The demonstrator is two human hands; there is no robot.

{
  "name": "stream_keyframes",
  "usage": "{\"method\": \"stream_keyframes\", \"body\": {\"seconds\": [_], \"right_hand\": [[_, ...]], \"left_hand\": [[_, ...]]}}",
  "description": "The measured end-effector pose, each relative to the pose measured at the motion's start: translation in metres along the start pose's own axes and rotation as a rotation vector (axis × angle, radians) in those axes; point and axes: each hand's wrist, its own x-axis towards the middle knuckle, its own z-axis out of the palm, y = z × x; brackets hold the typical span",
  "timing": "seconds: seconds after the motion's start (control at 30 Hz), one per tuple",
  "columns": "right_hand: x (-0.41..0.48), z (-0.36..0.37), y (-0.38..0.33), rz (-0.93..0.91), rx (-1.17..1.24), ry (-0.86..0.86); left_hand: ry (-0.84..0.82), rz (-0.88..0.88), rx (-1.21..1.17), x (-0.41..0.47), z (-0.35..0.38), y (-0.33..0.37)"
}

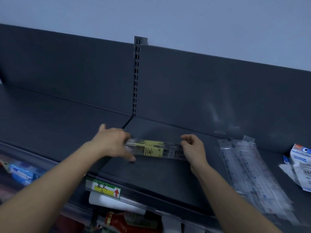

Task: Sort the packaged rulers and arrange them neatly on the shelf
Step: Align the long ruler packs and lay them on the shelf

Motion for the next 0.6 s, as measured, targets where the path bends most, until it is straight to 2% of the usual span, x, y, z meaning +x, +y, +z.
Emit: {"method": "stream_keyframes", "body": {"seconds": [0.07,0.2,0.27,0.43,0.6], "right_hand": [[-0.001,0.003,0.0,0.011,0.037,0.038],[-0.003,0.012,-0.005,0.009,0.115,0.088],[-0.003,0.013,-0.006,-0.018,0.113,0.09],[-0.005,0.012,0.0,0.029,0.116,0.08],[-0.005,0.009,0.0,-0.004,0.125,0.107]], "left_hand": [[-0.014,-0.094,-0.116,-0.005,-0.002,-0.019],[0.136,-0.063,-0.837,-0.009,0.024,-0.024],[0.191,-0.05,-1.023,-0.009,0.035,-0.025],[0.079,-0.007,-1.057,-0.01,0.036,-0.023],[0.085,0.037,-1.083,-0.008,0.039,-0.015]]}}
